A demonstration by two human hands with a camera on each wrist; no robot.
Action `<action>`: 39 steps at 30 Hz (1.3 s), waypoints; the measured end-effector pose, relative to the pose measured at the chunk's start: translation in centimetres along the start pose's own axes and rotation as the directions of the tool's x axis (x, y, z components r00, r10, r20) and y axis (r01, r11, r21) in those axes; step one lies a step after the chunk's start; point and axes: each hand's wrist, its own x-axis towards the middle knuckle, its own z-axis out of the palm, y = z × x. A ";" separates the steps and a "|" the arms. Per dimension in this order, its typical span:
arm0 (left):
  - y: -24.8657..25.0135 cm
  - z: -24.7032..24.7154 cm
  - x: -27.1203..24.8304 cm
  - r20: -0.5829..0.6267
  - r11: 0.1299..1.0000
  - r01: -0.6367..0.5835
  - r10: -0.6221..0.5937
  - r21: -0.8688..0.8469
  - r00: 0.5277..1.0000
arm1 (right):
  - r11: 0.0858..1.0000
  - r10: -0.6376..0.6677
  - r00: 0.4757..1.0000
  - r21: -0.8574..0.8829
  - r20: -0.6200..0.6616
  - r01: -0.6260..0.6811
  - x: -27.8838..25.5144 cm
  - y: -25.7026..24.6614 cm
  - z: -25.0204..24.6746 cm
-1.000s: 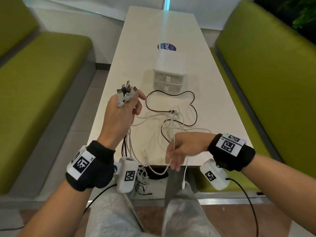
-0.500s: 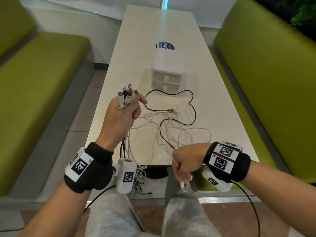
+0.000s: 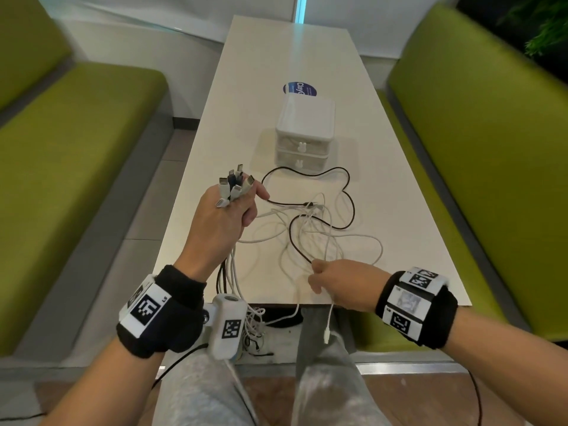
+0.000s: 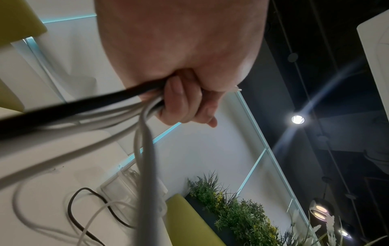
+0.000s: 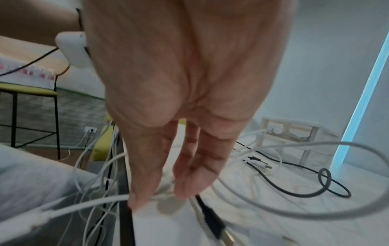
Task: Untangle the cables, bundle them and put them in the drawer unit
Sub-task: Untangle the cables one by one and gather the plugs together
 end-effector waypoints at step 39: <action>2.0 0.5 -0.6 0.195 0.964 0.195 -0.159 -0.182 0.968 | 0.581 0.344 0.770 0.766 -0.537 0.274 5.0 3.1 -3.9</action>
